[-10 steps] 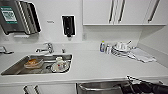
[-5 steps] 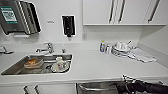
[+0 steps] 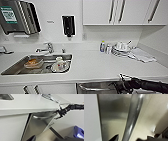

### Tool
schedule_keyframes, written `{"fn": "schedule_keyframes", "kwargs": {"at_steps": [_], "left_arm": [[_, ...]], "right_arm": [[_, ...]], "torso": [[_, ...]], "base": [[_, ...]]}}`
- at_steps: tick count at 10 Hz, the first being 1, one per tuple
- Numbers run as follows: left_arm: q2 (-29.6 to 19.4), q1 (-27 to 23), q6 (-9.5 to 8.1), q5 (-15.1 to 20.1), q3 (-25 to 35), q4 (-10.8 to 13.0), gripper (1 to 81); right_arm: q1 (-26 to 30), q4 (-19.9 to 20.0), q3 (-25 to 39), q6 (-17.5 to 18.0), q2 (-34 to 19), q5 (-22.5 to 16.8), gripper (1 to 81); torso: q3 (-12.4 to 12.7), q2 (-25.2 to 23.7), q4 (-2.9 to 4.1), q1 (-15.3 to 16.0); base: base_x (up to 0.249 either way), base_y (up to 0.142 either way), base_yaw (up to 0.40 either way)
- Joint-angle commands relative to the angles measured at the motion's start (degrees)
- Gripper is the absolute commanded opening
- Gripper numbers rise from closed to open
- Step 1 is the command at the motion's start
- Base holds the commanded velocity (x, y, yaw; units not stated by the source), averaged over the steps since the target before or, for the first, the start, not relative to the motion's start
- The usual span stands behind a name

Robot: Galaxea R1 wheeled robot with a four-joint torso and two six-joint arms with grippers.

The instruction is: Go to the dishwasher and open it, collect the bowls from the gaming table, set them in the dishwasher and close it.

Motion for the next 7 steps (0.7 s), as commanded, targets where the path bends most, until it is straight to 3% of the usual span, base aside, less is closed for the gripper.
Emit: {"fn": "schedule_keyframes", "kwargs": {"at_steps": [1,7], "left_arm": [[-2.07,-4.79,0.28,0.09,1.27,0.85,81.1],[-1.8,-4.7,0.36,1.06,1.1,0.77,81.1]], "right_arm": [[7.67,-2.33,-0.48,0.35,0.31,-2.85,81.1],[3.62,-7.17,-4.79,0.35,3.04,-2.86,81.1]], "torso": [[0.0,0.0,0.0,0.0],[0.0,0.0,0.0,0.0]], "base": [[0.0,0.0,0.0],[0.0,0.0,0.0]]}}
